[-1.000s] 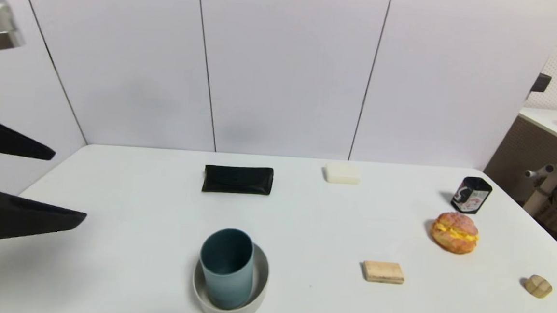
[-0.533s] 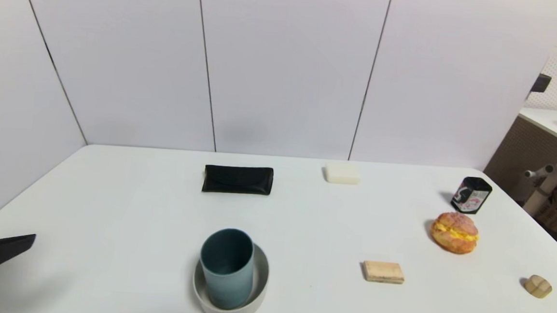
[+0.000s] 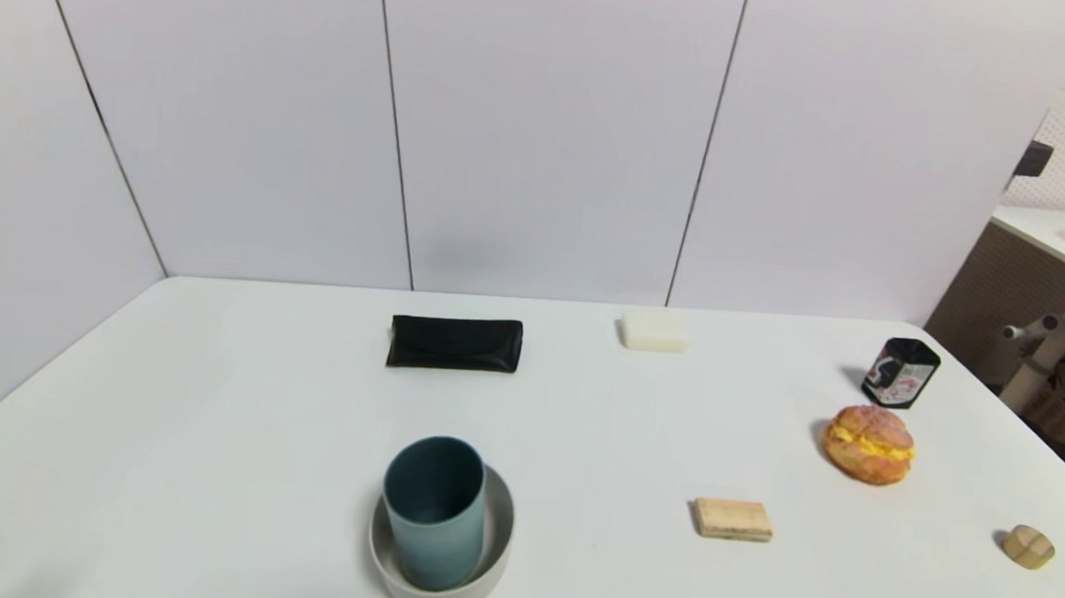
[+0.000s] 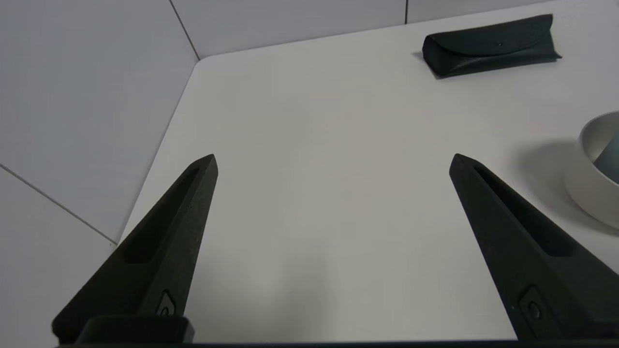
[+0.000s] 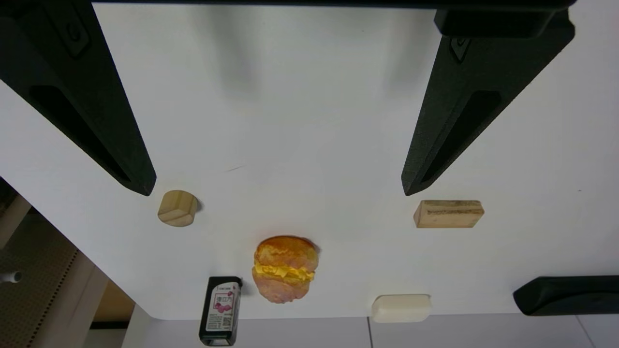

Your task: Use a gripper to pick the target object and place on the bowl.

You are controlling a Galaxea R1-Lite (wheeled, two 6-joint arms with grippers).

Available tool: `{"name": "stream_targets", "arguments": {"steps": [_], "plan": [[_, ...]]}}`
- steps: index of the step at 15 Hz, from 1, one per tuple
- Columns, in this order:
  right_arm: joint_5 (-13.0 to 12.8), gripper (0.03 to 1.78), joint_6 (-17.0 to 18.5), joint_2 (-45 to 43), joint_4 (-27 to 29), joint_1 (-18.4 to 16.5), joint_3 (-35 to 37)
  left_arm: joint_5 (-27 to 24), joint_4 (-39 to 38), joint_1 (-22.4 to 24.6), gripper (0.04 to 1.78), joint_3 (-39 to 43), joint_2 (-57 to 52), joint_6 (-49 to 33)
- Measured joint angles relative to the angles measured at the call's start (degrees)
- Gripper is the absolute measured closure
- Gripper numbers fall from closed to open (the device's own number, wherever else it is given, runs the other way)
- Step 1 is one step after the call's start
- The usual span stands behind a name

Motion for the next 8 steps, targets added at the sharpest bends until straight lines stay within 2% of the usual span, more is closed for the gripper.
{"name": "stream_targets", "arguments": {"steps": [4,8], "plan": [[0.0,0.06,0.0,0.0,0.0,0.0,0.0,-3.0,-2.5,-0.2,0.13,6.01,-8.35,0.2],[0.0,0.06,0.0,0.0,0.0,-0.02,0.0,-2.89,-4.08,-4.21,0.12,12.57,-14.8,0.2]]}}
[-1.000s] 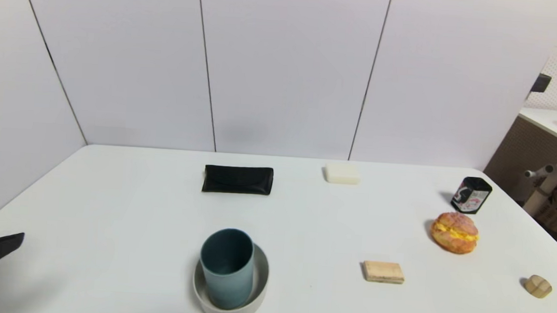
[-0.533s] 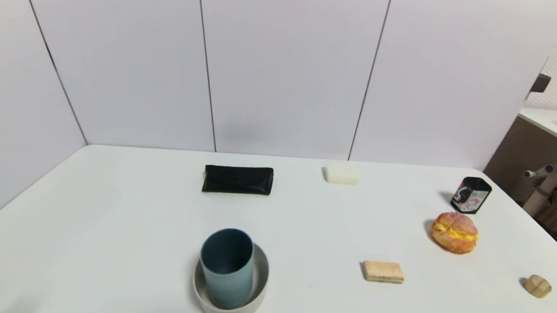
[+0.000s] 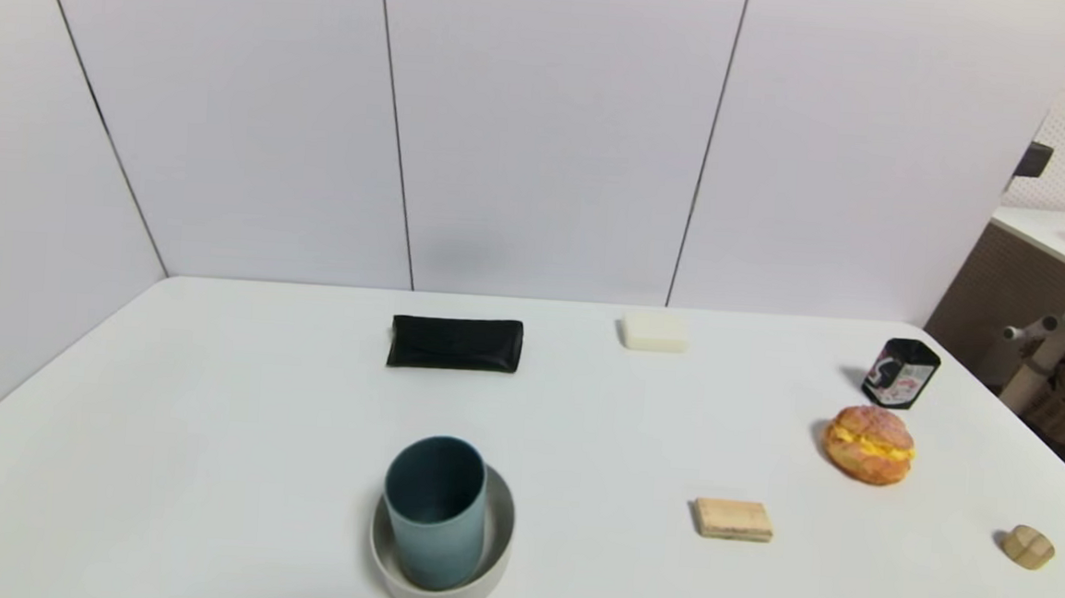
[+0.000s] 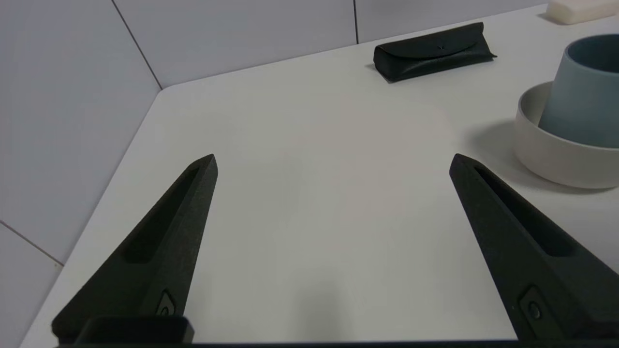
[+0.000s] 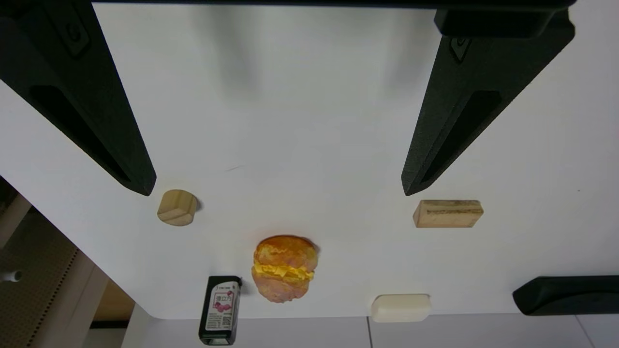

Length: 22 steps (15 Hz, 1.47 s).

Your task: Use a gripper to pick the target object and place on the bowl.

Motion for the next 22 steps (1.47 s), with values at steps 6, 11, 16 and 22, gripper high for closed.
{"name": "stream_targets", "arguments": {"steps": [6,11,16,22], "plan": [[0.0,0.06,0.02,0.0,0.0,0.02,0.0,3.44,-3.44,-0.09,0.12,12.46,-9.81,-0.48],[0.0,0.06,0.02,0.0,0.02,0.02,0.0,3.46,-3.68,-0.05,0.12,13.53,-11.13,-1.38],[0.0,0.06,0.02,0.0,0.0,0.02,0.0,3.63,-3.61,-0.06,0.11,13.67,-11.23,-2.62],[0.0,0.06,0.0,0.0,0.0,0.02,0.0,5.78,-3.57,-0.06,0.11,13.67,-11.23,-10.53]]}}
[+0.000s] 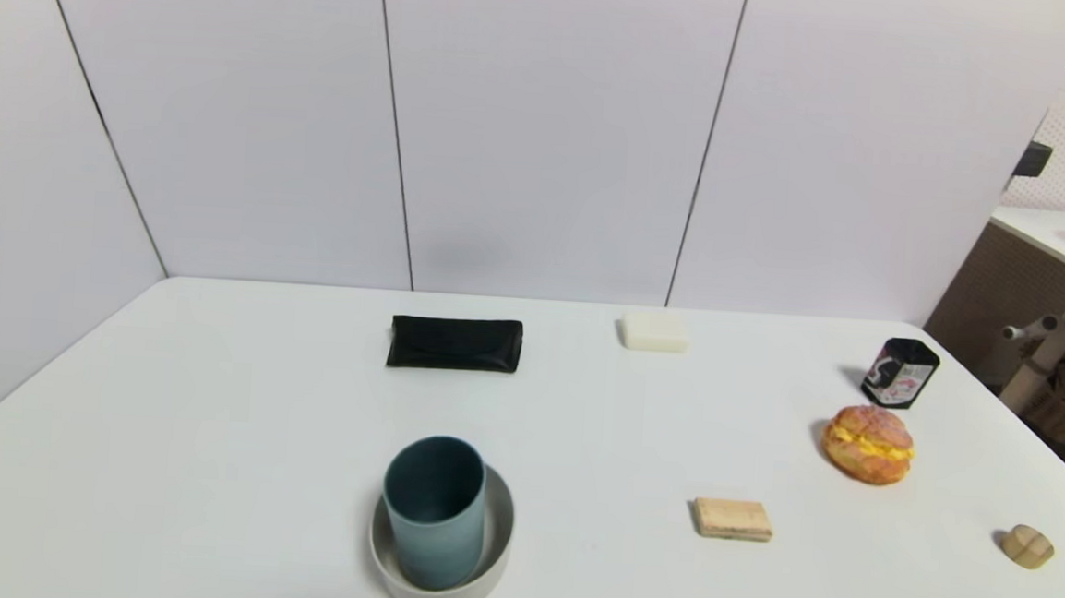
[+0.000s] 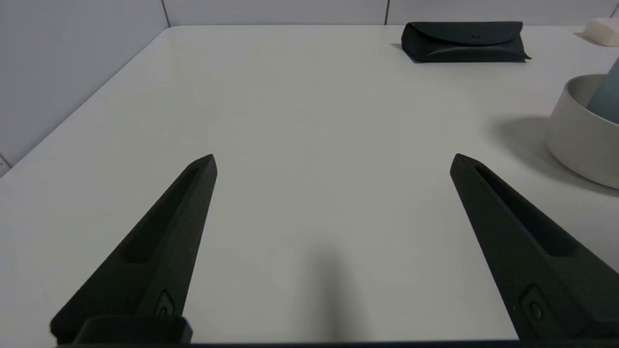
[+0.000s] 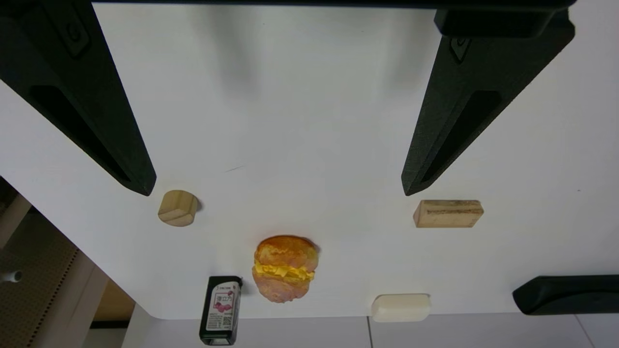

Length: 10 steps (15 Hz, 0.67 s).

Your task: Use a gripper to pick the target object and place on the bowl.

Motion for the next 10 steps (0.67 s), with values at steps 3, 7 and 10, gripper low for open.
{"name": "stream_targets", "arguments": {"steps": [3,7,10], "plan": [[0.0,0.06,0.0,0.0,0.0,0.0,0.0,0.17,0.0,0.0,0.11,0.0,0.0,-0.29],[0.0,0.06,-0.01,0.0,0.0,0.0,0.0,0.15,-0.01,0.0,0.11,0.0,0.0,-0.3],[0.0,0.06,-0.01,0.0,0.0,0.0,0.0,0.15,-0.01,0.0,0.11,0.0,0.0,-0.29]]}}
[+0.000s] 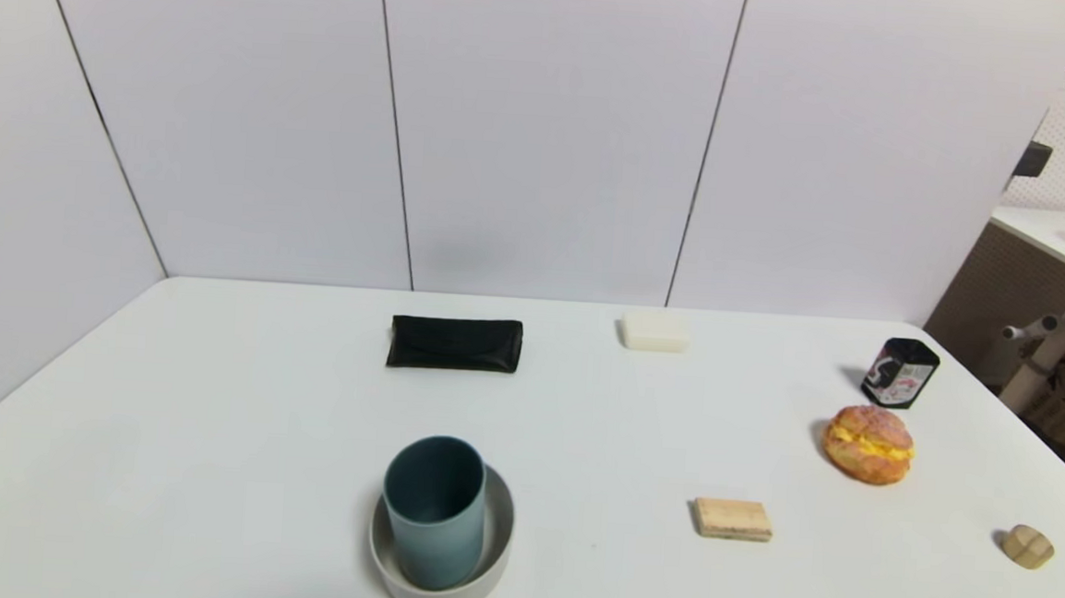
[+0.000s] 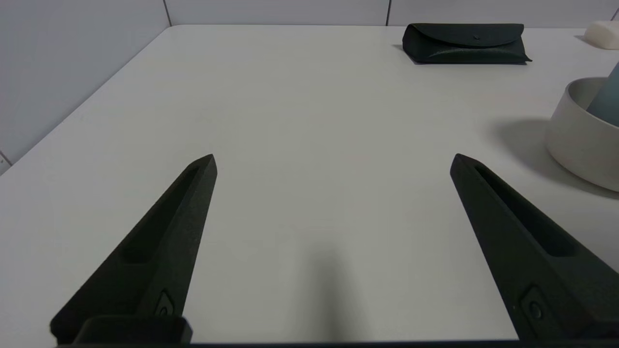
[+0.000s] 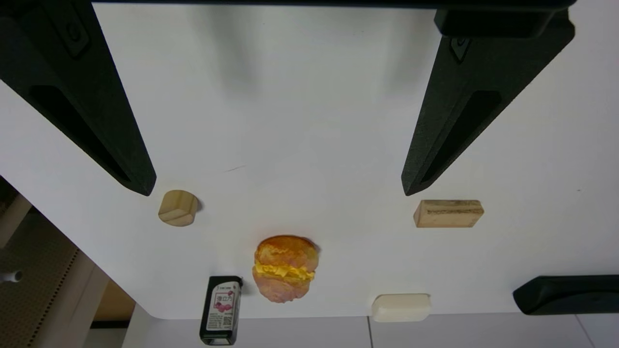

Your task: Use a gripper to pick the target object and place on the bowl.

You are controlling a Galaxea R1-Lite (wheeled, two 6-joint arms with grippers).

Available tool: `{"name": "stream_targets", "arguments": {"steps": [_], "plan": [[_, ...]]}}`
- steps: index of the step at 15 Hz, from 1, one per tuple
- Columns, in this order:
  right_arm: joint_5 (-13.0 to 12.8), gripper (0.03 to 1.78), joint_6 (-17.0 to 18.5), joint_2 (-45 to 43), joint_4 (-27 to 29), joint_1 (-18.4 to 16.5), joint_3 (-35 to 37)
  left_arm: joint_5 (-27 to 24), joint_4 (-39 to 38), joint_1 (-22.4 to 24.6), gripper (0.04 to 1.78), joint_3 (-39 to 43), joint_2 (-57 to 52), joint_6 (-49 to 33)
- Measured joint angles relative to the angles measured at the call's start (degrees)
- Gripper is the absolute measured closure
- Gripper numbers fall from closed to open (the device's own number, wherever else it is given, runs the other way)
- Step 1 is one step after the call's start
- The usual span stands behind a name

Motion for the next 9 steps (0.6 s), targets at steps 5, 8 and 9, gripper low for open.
{"name": "stream_targets", "arguments": {"steps": [5,8,9], "plan": [[-0.05,0.06,-0.46,0.0,-0.11,0.0,0.0,0.0,-0.02,0.0,0.11,0.0,0.0,0.0],[-0.07,0.06,-0.13,0.0,-0.05,0.0,0.0,0.0,0.0,0.0,0.11,0.0,0.02,0.0],[-0.02,0.06,-0.09,0.0,0.0,0.0,0.0,0.0,0.0,0.0,0.11,0.0,0.02,0.0]]}}
